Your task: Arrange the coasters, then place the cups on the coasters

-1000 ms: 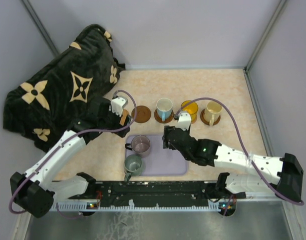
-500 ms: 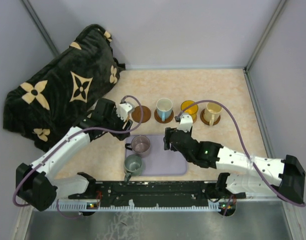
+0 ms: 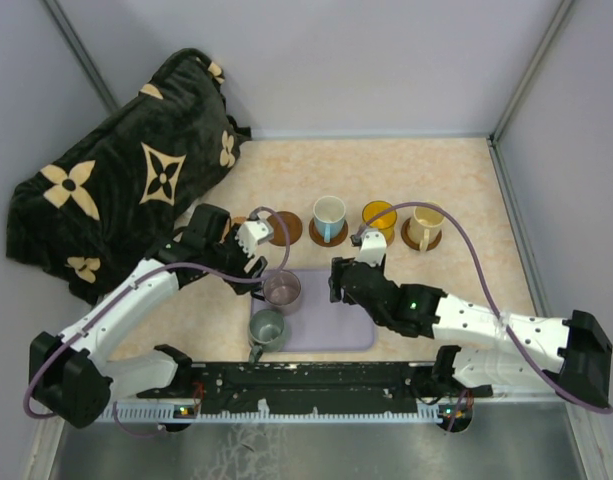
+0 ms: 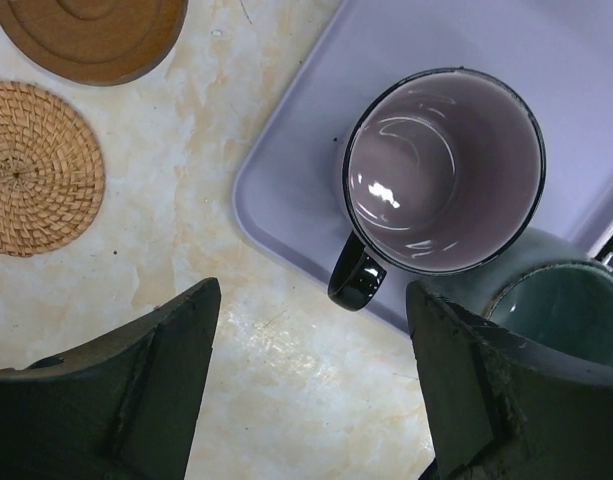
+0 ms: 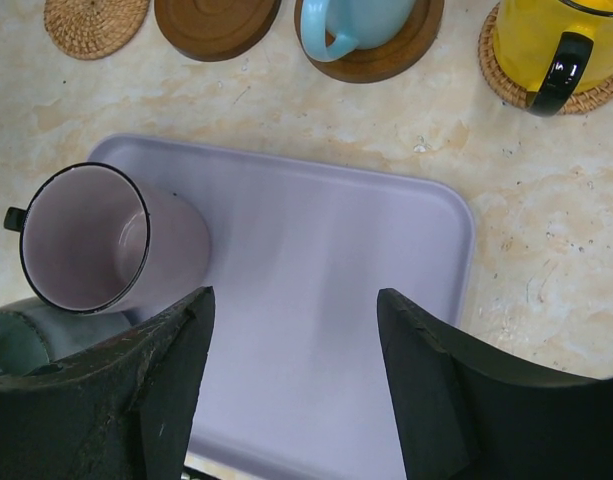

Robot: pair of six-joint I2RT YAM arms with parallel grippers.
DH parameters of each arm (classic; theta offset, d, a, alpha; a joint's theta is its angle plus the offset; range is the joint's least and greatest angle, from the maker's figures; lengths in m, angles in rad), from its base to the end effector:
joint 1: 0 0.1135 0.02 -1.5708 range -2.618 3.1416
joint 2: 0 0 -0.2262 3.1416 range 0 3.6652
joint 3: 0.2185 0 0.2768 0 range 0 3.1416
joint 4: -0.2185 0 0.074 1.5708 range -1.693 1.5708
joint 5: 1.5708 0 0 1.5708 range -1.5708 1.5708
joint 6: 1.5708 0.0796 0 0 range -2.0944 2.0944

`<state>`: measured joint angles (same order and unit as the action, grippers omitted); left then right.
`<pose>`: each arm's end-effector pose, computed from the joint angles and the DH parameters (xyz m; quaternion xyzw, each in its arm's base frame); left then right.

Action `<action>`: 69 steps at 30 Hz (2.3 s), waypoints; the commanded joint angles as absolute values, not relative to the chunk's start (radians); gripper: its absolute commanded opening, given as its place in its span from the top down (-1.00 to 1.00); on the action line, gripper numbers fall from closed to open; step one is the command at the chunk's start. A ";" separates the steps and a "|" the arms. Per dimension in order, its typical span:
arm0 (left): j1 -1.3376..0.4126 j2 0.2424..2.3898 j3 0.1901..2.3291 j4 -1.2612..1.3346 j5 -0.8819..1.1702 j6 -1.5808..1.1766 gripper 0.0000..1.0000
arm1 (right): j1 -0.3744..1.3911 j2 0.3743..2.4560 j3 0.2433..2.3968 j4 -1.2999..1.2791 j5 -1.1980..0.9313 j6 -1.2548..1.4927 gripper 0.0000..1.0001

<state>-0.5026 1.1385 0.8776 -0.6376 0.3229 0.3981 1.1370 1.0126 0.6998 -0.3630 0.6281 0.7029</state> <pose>0.2462 -0.1642 0.1902 0.4533 0.8158 -0.1686 0.3172 0.1617 0.2378 0.1927 -0.0541 0.8661 0.1587 0.4709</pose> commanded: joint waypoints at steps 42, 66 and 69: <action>-0.511 1.334 0.843 -0.606 0.570 0.531 -0.02 | 1.147 0.986 0.693 -0.355 0.623 0.751 -0.34; -0.531 1.452 0.898 -0.634 0.532 0.499 1.00 | 1.148 0.980 0.695 -0.378 0.644 0.760 -0.35; -0.531 1.430 0.911 -0.612 0.492 0.453 1.00 | 1.149 0.982 0.699 -0.380 0.651 0.756 -0.36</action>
